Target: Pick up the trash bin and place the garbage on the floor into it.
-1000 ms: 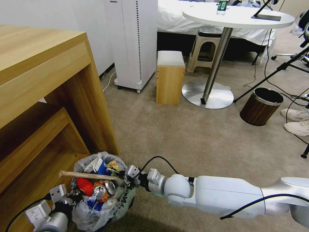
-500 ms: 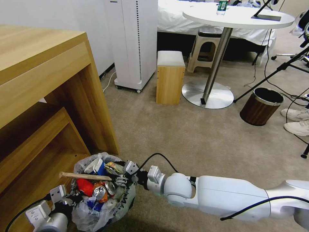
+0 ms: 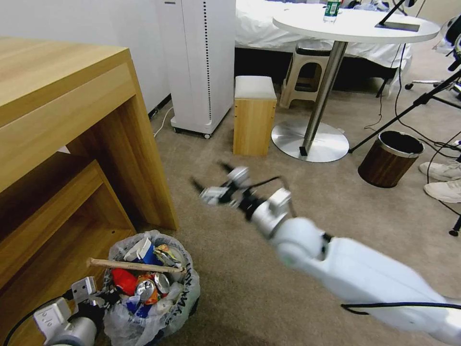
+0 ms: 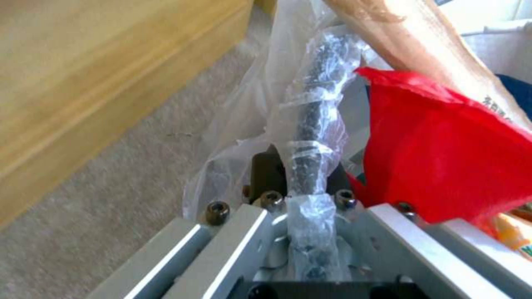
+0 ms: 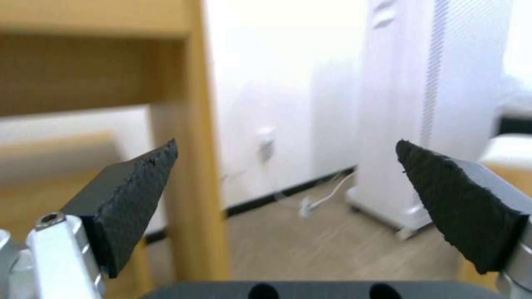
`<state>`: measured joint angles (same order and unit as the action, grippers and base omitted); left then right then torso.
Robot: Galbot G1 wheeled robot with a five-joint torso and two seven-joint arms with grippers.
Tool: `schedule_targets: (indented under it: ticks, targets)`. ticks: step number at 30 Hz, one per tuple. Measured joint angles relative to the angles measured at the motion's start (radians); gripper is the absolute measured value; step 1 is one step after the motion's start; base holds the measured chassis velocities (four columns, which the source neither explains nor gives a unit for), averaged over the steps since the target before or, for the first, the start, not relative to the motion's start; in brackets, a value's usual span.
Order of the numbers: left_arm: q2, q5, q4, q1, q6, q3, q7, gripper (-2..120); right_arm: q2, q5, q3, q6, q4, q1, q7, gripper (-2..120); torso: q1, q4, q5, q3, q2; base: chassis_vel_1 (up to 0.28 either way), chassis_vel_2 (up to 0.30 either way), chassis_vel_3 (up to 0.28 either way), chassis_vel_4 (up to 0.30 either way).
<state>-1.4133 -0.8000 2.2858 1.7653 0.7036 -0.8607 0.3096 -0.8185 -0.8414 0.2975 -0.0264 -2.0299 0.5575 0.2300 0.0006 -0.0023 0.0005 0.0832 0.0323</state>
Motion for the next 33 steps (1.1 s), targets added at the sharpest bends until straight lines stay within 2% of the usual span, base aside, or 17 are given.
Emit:
schedule_targets:
  ticks: [1,4,5,8,15,29,32,33]
  targets:
    - [0.000,0.000,0.000,0.000,0.000,0.000,0.000,0,0.000,0.000,0.000,0.000,0.000,0.000,0.000,100,0.000,0.0000,0.0000,0.000,0.000,0.000,0.000,0.000,0.000]
    - [0.057,-0.073,-0.041,-0.019,0.012,0.007,0.029,0,0.045,0.001,-0.133,-0.003,-0.041,0.078,-0.004,100,0.000,0.0000,-0.0005,0.000,0.000,0.000,0.000,0.000,0.000]
    - [0.057,-0.073,-0.041,-0.019,0.012,0.007,0.029,0,0.045,0.001,-0.133,-0.003,-0.041,0.078,-0.004,100,0.000,0.0000,-0.0005,0.000,0.000,0.000,0.000,0.000,0.000]
    - [0.115,-0.153,-0.091,-0.046,0.021,0.015,0.062,0,0.069,0.004,-0.247,-0.002,-0.073,0.171,-0.004,100,0.000,-0.0001,-0.0005,0.000,0.000,0.000,0.000,0.000,0.000]
    - [0.172,-0.236,-0.165,-0.086,0.022,0.022,0.091,0,0.096,0.015,-0.351,0.001,-0.103,0.289,-0.003,100,0.000,0.0000,-0.0002,0.000,0.000,0.000,0.000,0.000,0.000]
    - [0.169,-0.255,-0.200,-0.101,0.017,0.030,0.109,0,0.089,0.028,-0.376,-0.004,-0.084,0.317,-0.004,100,0.000,0.0000,-0.0004,0.000,0.000,0.000,0.000,0.000,0.000]
    - [0.158,-0.183,-0.167,-0.080,0.000,0.017,0.097,22,0.076,0.036,-0.354,-0.014,-0.072,0.305,-0.008,100,0.000,-0.0001,-0.0007,0.000,0.000,0.000,0.000,0.000,0.000]
    - [0.158,-0.183,-0.167,-0.080,0.000,0.017,0.097,22,0.076,0.036,-0.354,-0.014,-0.072,0.305,-0.008,100,0.000,-0.0001,-0.0007,0.000,0.000,0.000,0.000,0.000,0.000]
